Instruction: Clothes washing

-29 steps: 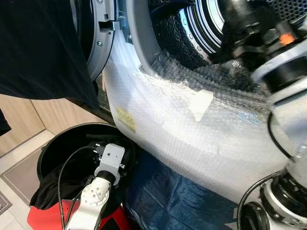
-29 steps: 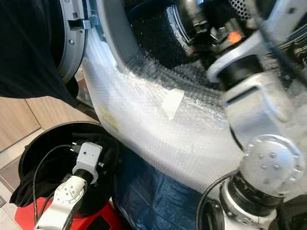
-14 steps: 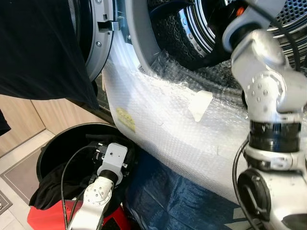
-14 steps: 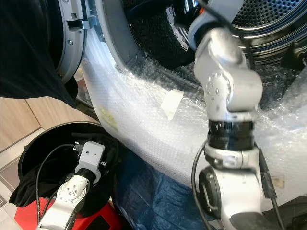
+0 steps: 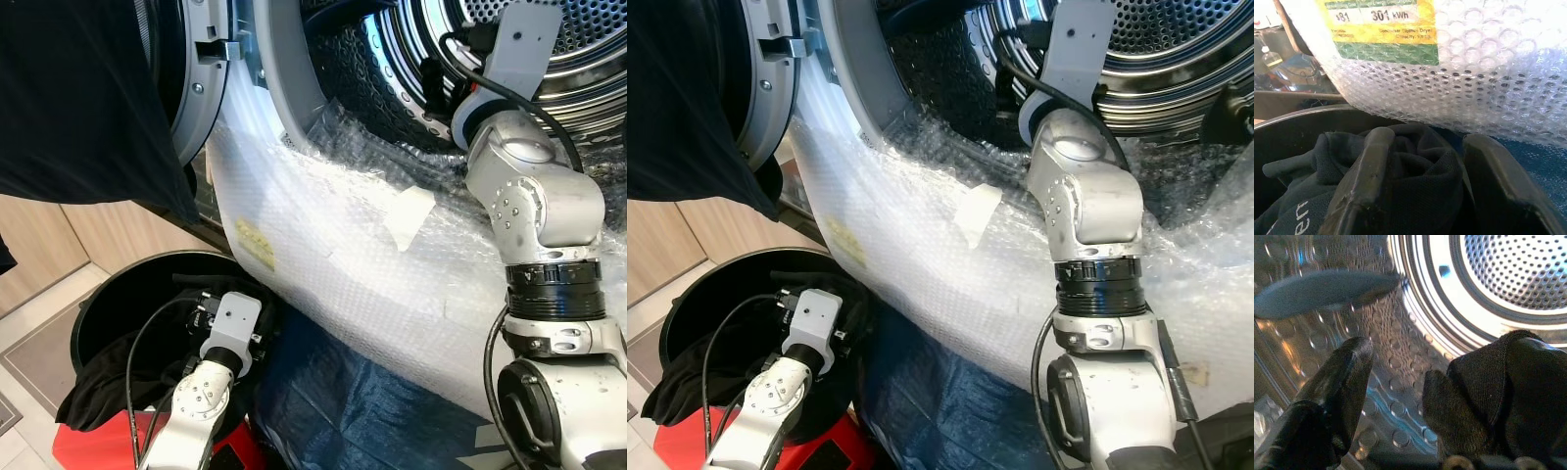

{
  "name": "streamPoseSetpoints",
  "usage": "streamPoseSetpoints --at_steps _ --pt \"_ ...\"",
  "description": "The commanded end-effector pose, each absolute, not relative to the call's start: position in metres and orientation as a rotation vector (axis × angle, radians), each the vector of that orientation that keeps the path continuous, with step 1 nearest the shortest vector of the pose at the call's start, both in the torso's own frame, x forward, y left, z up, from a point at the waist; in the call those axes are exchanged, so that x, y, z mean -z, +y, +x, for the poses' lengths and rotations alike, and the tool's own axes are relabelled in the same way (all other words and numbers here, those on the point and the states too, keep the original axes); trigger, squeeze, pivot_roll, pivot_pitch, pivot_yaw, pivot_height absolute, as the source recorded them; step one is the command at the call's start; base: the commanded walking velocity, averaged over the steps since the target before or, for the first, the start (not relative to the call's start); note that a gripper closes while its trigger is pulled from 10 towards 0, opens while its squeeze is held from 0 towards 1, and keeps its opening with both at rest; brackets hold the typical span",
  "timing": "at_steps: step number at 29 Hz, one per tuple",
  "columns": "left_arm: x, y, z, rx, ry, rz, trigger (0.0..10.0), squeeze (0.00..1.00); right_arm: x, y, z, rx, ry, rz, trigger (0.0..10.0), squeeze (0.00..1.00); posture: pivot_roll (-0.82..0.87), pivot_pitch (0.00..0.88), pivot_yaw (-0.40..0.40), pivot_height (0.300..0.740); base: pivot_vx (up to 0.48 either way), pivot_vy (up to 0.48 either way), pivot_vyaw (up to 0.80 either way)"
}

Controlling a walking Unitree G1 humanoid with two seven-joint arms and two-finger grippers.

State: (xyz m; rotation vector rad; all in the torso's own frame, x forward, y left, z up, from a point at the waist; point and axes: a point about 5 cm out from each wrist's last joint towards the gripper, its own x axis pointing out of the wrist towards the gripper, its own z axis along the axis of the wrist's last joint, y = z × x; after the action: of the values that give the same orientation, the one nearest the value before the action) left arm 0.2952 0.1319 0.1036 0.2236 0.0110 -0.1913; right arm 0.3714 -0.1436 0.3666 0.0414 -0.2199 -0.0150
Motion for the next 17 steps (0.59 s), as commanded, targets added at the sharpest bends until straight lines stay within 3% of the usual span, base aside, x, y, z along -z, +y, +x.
streamPoseSetpoints --at_steps 1,8,10,12,17 --pt "-0.105 0.127 0.295 0.218 0.017 0.214 10.0 0.00 -0.386 -0.155 0.363 0.039 -0.282 0.057 10.0 0.00 0.00 0.102 -0.090 0.740 0.000 0.000 0.00" --pt "-0.103 0.124 0.295 0.239 0.029 0.211 10.0 0.00 -0.387 -0.164 0.363 0.036 -0.289 -0.078 10.0 0.00 0.00 0.099 -0.092 0.740 0.000 0.000 0.00" --pt "-0.103 0.124 0.295 0.244 0.031 0.212 10.0 0.00 -0.403 -0.204 0.362 0.313 -0.376 0.151 10.0 0.00 0.00 0.097 -0.096 0.740 0.000 0.000 0.00" --pt "-0.103 0.124 0.295 0.241 0.030 0.212 10.0 0.00 -0.407 -0.210 0.359 0.354 -0.413 0.180 10.0 0.00 0.00 0.098 -0.095 0.740 0.000 0.000 0.00" --pt "-0.103 0.125 0.294 0.242 0.031 0.211 10.0 0.00 -0.383 -0.167 0.369 0.052 -0.279 0.052 10.0 0.00 0.00 0.098 -0.095 0.740 0.000 0.000 0.00"
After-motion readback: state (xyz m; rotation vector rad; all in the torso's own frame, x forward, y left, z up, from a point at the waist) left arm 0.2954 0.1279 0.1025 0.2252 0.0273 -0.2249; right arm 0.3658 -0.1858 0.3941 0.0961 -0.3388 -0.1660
